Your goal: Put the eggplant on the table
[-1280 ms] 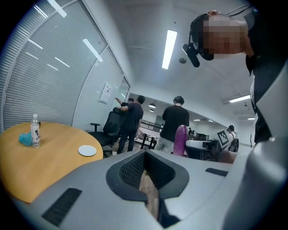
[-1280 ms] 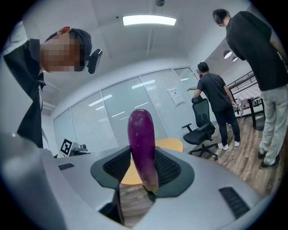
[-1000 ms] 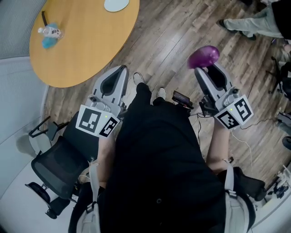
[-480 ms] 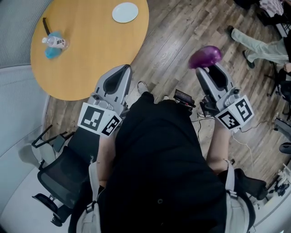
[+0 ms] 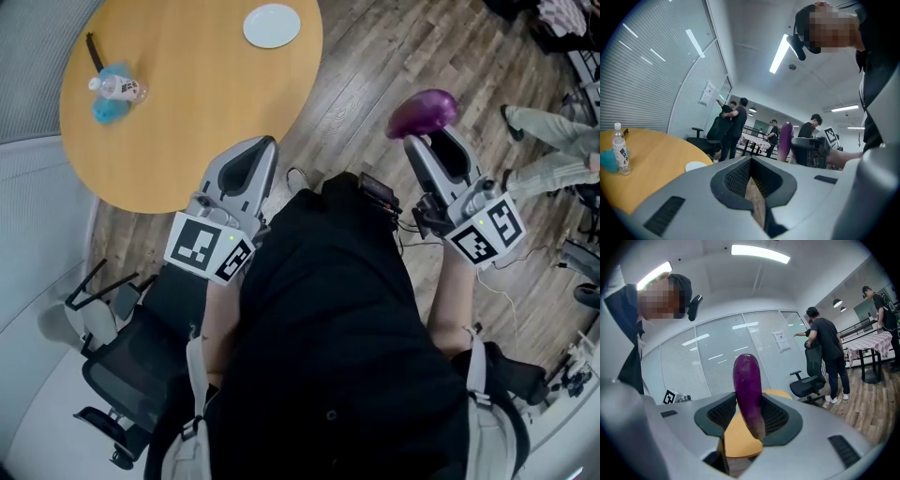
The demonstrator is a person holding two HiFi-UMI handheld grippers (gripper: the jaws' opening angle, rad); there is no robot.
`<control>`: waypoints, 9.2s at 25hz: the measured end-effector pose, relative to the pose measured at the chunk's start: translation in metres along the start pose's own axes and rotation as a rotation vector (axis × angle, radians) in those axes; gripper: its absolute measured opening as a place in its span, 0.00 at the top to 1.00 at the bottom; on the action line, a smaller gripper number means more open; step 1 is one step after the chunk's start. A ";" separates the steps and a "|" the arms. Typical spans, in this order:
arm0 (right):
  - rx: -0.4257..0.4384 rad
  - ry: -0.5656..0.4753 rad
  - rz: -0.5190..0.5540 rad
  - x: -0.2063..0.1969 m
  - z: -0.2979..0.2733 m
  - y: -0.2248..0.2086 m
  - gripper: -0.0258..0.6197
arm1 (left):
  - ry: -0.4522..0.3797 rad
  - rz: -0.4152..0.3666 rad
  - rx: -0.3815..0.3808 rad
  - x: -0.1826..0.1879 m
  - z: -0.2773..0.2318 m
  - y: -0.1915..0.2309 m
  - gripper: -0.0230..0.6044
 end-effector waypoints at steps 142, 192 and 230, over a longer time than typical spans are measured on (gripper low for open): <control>0.730 0.810 1.585 -0.222 -0.432 -0.131 0.67 | -0.251 0.188 0.688 0.058 -0.075 0.085 0.94; 0.682 0.497 1.475 -0.096 -0.379 -0.126 0.79 | -0.205 0.096 0.553 0.080 -0.139 0.080 0.94; 0.552 0.303 0.482 -0.002 -0.281 -0.108 0.93 | -0.195 0.040 0.396 0.071 -0.117 0.052 0.94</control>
Point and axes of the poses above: the fingertips, and each gripper's own axes: z backward along the fingers, y to its left, x out of its top, the point moved 5 cm from there along z, backward along the fingers, and after that the axes turned 10 degrees about z, right-handed, at the moved point
